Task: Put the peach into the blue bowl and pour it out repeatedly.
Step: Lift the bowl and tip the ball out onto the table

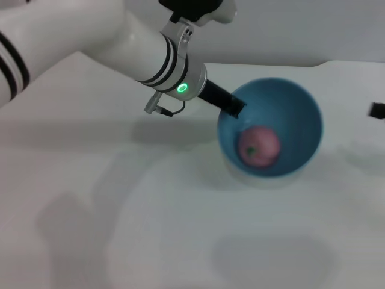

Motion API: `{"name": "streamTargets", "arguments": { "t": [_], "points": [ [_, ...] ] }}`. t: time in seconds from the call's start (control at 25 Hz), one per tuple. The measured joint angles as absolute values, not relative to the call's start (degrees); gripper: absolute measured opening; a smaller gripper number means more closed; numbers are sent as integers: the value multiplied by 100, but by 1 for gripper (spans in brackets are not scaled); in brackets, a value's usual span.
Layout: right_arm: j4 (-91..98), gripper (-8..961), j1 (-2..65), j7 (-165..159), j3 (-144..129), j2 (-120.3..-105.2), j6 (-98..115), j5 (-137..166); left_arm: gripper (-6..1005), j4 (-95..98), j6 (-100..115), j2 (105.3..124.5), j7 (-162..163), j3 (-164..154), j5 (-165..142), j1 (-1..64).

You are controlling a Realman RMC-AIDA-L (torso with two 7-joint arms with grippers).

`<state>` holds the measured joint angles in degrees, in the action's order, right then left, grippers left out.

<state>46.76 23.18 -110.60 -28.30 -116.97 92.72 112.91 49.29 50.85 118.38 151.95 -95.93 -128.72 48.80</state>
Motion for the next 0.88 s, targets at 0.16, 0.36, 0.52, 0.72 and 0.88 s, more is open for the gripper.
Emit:
{"name": "streamTargets", "arguments": {
  "t": [0.16,0.36,0.52,0.72,0.88],
  "points": [
    [4591,506,2019,-11336,-2009,-11712,9271,11290,-1,4918,4427,11854,14681,-9734,-12076,4585],
    [4462,505,1737,-11343,-1476,-11754,9273,11290,-1,4947,3420,11857,14285,-10644,-11264,4316],
    [4308,505,1642,-11322,-1434,-11787,9279,11310,-1,5062,2188,11871,14286,-11797,-11185,4013],
    [4176,505,1606,-11314,-1435,-11782,9287,11324,-1,5065,883,11872,14309,-12738,-11206,3824],
    [4170,505,1597,-11312,-1421,-11777,9289,11317,-1,4949,-591,11885,14253,-13462,-11234,3728]
  ]
}}
